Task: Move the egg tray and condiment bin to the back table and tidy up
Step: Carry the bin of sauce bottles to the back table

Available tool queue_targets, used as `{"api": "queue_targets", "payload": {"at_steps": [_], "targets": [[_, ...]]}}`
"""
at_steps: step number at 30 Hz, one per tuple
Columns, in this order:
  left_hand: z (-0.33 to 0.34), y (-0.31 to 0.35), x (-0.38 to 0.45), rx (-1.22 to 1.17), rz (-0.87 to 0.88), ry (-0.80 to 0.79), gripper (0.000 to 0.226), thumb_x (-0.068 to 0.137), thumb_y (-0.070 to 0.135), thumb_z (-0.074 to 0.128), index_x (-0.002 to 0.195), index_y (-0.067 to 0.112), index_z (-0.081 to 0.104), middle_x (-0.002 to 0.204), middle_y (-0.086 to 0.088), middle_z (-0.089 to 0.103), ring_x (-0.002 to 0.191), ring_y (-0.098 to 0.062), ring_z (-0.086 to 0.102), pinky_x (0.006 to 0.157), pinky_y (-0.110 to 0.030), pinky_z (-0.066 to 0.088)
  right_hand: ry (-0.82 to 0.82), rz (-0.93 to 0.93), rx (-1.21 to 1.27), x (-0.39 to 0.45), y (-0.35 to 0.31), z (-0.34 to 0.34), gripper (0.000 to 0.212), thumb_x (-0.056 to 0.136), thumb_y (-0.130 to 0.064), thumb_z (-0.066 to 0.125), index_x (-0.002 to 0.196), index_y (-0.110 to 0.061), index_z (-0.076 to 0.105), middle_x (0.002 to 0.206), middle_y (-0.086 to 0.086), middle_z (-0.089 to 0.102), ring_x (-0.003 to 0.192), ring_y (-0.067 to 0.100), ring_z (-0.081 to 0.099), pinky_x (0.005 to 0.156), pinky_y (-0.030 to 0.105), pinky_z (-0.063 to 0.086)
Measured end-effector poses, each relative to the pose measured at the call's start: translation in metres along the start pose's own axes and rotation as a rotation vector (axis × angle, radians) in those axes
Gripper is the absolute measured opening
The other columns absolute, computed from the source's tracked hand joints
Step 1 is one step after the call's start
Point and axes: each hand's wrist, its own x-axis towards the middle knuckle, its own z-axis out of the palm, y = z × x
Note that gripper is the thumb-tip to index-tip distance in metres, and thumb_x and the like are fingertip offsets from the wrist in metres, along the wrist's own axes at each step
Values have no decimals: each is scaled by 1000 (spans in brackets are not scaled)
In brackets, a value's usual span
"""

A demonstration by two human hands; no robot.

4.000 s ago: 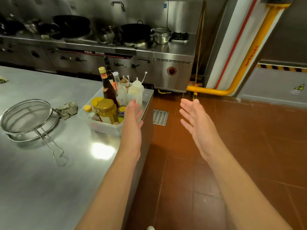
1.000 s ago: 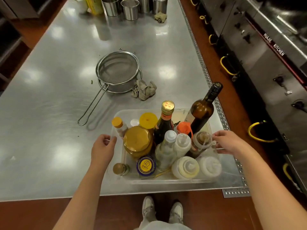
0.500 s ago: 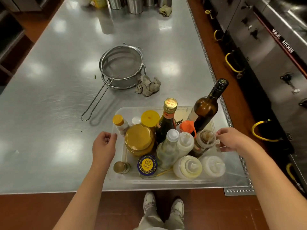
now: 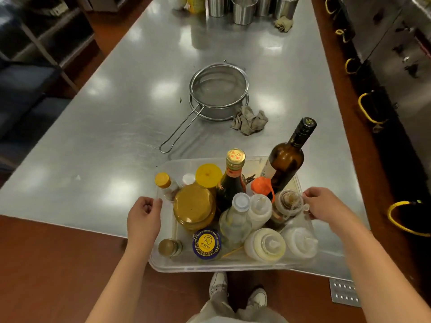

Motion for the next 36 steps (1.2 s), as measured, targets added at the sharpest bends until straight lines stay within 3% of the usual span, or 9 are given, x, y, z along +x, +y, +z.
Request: {"api": "queue_targets", "payload": {"at_steps": [6,11,15,21,28,30,32,36], "targets": [[-53,-20,-22,-40,-35,114,20,94,27,61,78,17,57,73,-5,57,61,-14,48,54,-31,37,-88,-140,37,-6,-30,28,30,103,-27,44,91,-6,63,87,19,65,71,28,59,82,45,56],[-94,-32,-45,-47,-94,256,19,94,30,62,81,15,61,77,-3,61,69,-17,53,60,-34,41,-173,-261,41,-2,-63,49,36,102,-28,44,101,2,63,87,21,66,67,27,57,68,37,53],[-118,-45,-76,-32,-159,402,20,93,29,63,77,18,60,73,1,60,61,-9,49,53,-30,39,-254,-373,16,-8,-91,69,36,102,-28,44,90,0,65,70,15,58,62,25,51,63,38,47],[-154,-74,-121,-52,-314,575,21,93,29,64,75,19,58,68,0,59,58,-13,48,51,-30,38,-387,-502,-80,-32,-133,109,32,102,-29,45,86,-11,67,77,13,64,68,26,56,64,34,46],[-194,-106,-170,-95,-432,727,22,95,27,61,77,14,59,68,0,54,58,-13,44,51,-29,35,-505,-654,-188,-77,-167,164,38,102,-26,45,72,-8,59,72,16,56,68,26,51,65,36,42],[-208,-116,-183,-120,-467,757,23,95,27,60,78,12,59,69,-3,55,59,-15,44,53,-30,35,-517,-663,-214,-94,-177,183,37,102,-28,45,79,-5,64,80,21,62,75,32,56,70,39,46],[-222,-127,-192,-129,-498,785,23,96,27,60,80,11,60,71,-4,55,60,-16,45,54,-30,35,-520,-679,-247,-112,-186,201,41,101,-30,45,98,4,67,97,28,67,87,42,62,79,47,51],[-252,-149,-208,-145,-550,845,23,96,26,59,79,10,59,69,-4,55,58,-17,44,52,-30,34,-518,-743,-301,-146,-203,240,43,101,-33,44,103,3,68,101,28,68,77,31,58,75,42,50]]}}
